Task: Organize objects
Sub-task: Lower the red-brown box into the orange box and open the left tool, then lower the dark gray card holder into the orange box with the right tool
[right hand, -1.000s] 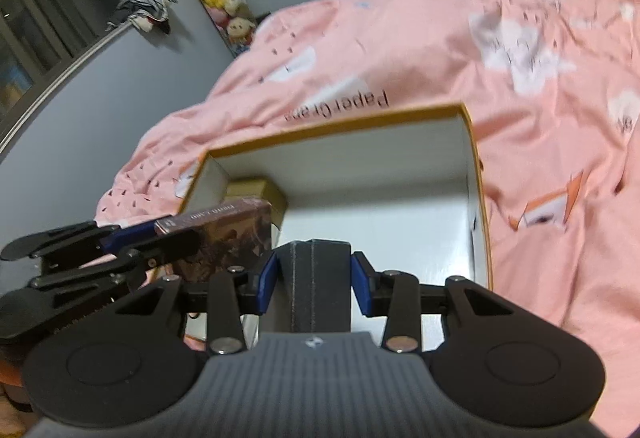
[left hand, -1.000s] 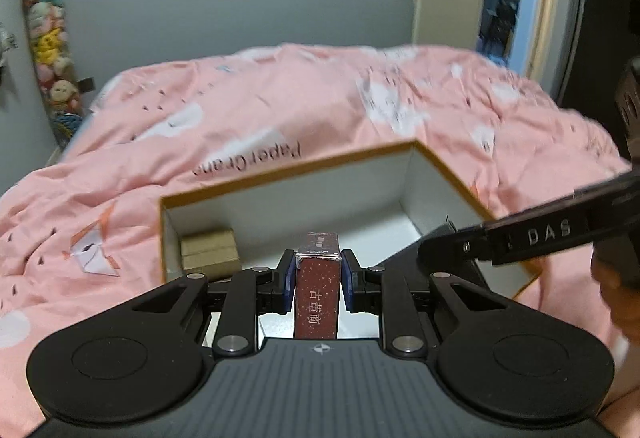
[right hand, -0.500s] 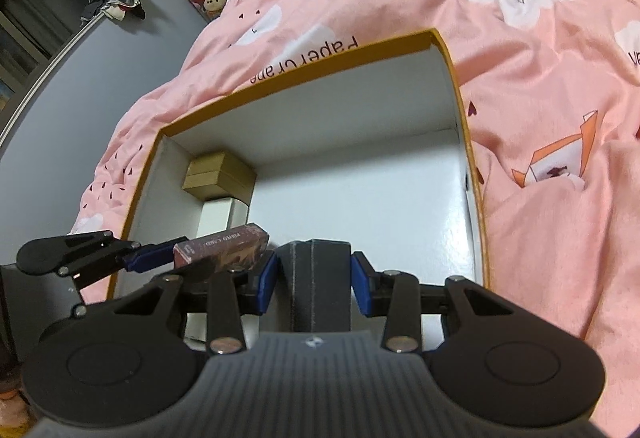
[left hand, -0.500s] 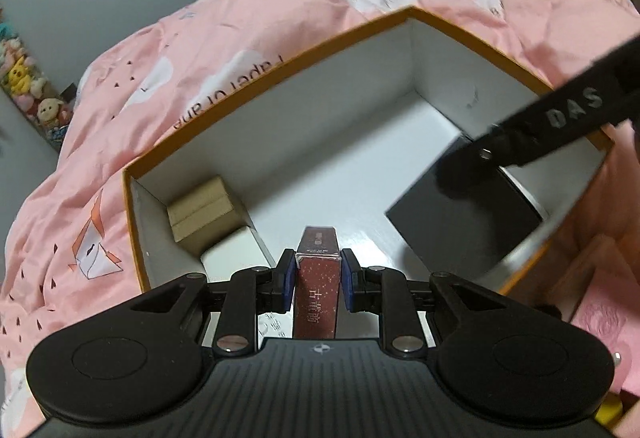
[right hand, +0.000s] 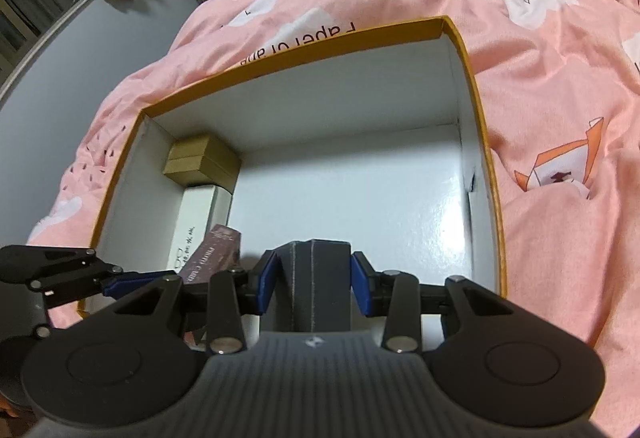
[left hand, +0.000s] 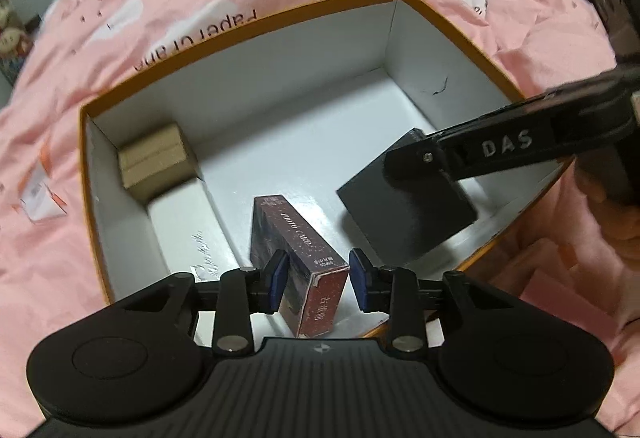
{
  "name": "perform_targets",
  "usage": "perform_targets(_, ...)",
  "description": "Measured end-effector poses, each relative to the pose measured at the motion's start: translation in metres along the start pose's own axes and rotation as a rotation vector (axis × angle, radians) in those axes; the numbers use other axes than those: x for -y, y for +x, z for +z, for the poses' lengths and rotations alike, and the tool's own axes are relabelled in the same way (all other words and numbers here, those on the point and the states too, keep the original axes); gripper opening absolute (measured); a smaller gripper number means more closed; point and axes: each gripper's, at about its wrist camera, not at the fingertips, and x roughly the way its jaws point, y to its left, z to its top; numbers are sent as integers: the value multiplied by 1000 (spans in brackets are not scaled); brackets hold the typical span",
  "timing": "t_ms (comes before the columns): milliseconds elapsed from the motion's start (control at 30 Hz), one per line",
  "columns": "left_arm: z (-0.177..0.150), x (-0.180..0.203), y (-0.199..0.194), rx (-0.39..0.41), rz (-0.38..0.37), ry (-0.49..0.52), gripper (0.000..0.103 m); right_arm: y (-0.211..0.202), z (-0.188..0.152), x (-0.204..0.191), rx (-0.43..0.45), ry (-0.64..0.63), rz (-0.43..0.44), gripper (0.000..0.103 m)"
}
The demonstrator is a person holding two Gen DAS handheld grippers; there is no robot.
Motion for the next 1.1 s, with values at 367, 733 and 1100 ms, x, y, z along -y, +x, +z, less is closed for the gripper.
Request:
perform_targets(367,1,-15,0,21,-109,-85,46,6,4,-3,-12,-29,-38,41)
perform_targets(733,0,-34,-13,165,-12,-135,46,37,17,-1,-108,65,48,40)
perform_targets(1100,16,-44,14,104,-33,-157,45,44,17,-7,-177,3,-10,45)
